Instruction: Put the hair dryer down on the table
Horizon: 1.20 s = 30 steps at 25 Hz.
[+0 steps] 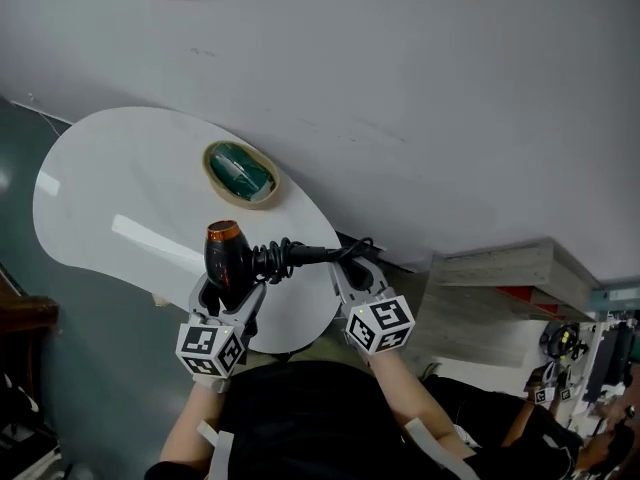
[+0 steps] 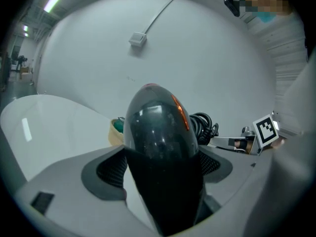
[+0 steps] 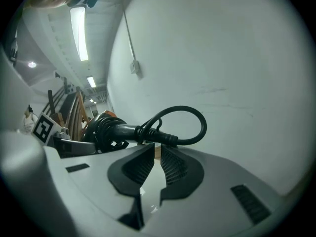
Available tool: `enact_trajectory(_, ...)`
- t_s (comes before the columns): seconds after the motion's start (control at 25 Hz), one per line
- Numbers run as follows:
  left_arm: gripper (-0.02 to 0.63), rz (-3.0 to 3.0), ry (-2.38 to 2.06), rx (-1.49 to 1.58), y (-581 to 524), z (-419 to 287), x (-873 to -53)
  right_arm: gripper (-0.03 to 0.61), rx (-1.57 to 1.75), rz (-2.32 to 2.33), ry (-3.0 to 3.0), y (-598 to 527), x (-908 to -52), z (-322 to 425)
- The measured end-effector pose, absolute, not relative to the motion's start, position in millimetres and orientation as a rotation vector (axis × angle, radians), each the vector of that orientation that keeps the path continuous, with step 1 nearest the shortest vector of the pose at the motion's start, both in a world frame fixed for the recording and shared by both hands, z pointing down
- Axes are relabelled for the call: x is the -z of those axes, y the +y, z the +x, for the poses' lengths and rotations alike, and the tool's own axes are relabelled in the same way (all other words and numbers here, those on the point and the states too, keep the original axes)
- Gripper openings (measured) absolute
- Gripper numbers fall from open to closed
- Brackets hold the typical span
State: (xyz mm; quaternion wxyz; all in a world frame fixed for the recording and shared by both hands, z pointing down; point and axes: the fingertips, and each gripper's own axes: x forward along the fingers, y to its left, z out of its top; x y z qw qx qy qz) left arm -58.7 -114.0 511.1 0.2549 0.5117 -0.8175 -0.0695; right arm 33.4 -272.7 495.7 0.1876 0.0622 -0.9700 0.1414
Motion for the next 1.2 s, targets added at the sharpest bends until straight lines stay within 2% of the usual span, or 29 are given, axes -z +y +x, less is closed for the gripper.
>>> enact_trajectory(1.2, 0.426, 0.753, -2.162, 0.273, -105, -95, -652, 0.035, -0.301, -0.338, -2.359, -282, -656, -72)
